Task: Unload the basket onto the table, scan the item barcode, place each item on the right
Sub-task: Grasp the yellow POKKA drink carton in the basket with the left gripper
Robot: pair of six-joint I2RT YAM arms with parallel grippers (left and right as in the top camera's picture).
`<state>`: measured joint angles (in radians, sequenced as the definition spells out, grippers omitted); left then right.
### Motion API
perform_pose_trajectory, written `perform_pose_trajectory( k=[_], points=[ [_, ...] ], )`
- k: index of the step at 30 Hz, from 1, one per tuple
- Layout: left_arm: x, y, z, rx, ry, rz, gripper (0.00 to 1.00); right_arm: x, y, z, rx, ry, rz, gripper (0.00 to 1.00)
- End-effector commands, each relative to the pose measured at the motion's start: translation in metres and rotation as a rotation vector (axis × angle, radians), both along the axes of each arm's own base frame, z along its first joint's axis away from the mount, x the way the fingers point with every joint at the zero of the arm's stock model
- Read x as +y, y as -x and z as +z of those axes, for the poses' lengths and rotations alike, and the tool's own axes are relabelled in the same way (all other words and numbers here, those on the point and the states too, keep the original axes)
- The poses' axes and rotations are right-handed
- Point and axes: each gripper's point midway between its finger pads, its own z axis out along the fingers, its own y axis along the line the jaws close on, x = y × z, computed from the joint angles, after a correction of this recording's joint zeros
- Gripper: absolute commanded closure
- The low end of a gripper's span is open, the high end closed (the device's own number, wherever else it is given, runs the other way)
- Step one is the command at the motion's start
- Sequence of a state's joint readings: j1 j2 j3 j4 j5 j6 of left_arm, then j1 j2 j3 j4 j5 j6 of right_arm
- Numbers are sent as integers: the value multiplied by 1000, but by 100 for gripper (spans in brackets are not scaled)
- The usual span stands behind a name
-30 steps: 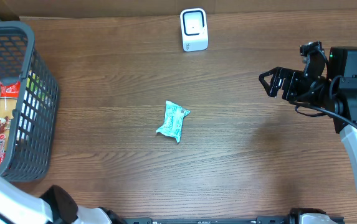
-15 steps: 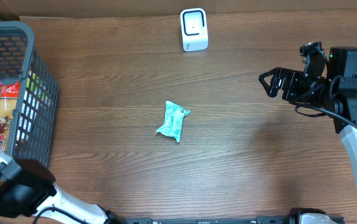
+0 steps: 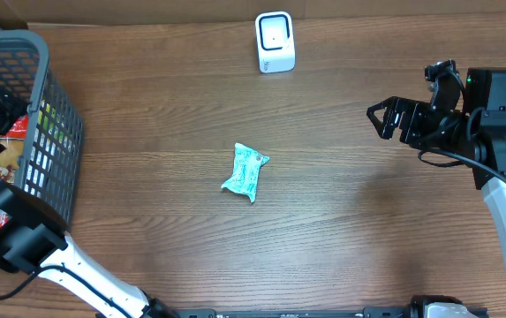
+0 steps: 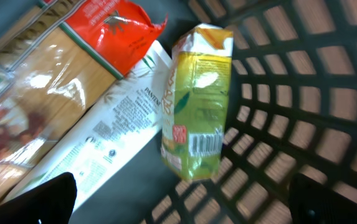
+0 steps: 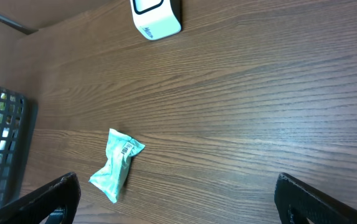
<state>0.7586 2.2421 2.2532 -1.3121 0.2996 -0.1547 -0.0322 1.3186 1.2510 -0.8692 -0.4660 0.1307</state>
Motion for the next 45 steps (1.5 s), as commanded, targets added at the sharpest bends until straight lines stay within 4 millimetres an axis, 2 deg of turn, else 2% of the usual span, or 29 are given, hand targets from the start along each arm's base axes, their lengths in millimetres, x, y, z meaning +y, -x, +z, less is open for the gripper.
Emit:
perform_pose_trajectory(
  k=[1,9,18,21,24,26,28,29,32,35,38,42,45],
  points=[
    [-1,-7,-18,6,1,-12,0,-1,-3,7,-19,2,-2,0],
    [-14,-21,-58,8,-5,-68,0,-1,-3,7,-17,2,-2,0],
    [-21,-21,-113,16,-11,-79,0,-1,-2,6,-13,2,-2,0],
    [-22,-23,-121,8,-21,-84,5,-1,-2,7,-14,2,-3,0],
    [-21,-23,-121,7,-25,-87,25,-1,-2,7,-14,2,-3,0],
    [-21,-23,-121,8,-26,-88,50,-1,-2,7,-14,2,-3,0],
    [-20,-22,-121,8,-26,-87,88,-1,-2,7,-14,2,-3,0],
    [-20,-22,-121,8,-26,-87,96,-1,-2,7,-14,2,-3,0],
    [-20,-22,-121,8,-25,-86,96,-1,-2,7,-14,2,-3,0],
    [-20,-24,-114,-2,-19,-89,96,-1,-3,7,-18,2,-3,0],
    [-20,-30,-93,-26,-3,-95,96,-1,-3,8,-21,2,-3,0],
    [-16,-37,-46,-61,-11,-98,96,-1,-3,8,-21,2,-3,0],
    [-11,-42,5,-107,-55,-97,96,-1,-3,7,-20,2,-3,0]
  ],
)
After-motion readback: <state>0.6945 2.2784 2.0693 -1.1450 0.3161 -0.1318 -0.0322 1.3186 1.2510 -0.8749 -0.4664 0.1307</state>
